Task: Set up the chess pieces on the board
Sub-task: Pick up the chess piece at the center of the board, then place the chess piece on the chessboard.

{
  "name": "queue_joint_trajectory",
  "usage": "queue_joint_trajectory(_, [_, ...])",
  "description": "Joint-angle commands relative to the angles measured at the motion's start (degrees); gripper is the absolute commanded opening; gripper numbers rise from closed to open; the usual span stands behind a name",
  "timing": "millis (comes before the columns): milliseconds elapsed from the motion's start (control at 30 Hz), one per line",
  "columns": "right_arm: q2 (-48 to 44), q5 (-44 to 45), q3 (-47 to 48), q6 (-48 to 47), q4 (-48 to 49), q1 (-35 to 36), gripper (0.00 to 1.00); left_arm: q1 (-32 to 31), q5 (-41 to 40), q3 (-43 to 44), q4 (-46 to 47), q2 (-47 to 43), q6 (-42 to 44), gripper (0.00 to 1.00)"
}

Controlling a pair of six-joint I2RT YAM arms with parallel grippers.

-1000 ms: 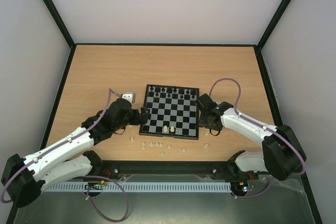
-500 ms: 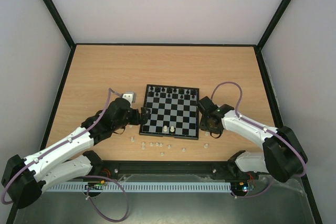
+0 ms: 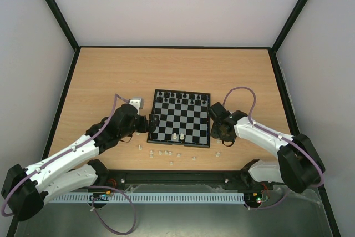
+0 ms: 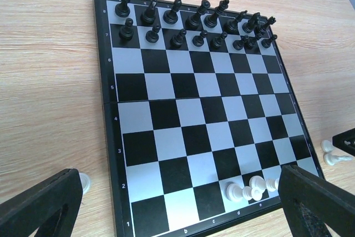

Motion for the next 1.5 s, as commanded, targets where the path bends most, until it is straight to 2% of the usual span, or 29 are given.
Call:
queue_joint_trajectory(0, [0.8, 0.9, -0.4, 0.3, -1.2, -0.2, 0.14, 0.4, 0.4, -0.7, 0.6, -0.5, 0.4, 0.99])
queue_joint_trajectory(233, [0.6, 1.5, 0.2, 0.2, -1.4, -0.2, 0.07, 0.7, 0.5, -0.6, 0.7, -0.1, 0.4, 1.00])
queue_joint_trajectory(633, [-1.0, 5.7, 9.6, -2.9, -7.9, -0.2, 0.07, 1.0, -1.1, 0.5, -1.1, -0.4, 0.1, 1.00])
queue_joint_trajectory(900, [-3.4, 2.7, 15.6, -7.1, -11.0, 0.9, 0.07, 1.1, -2.9, 1.6, -2.8, -0.9, -0.9, 0.99])
queue_joint_trajectory(1467, [4.7, 0.1, 22.9, -8.4, -14.7, 15.7, 0.09, 1.1, -6.3, 2.6, -6.3, -2.8, -2.9, 0.99])
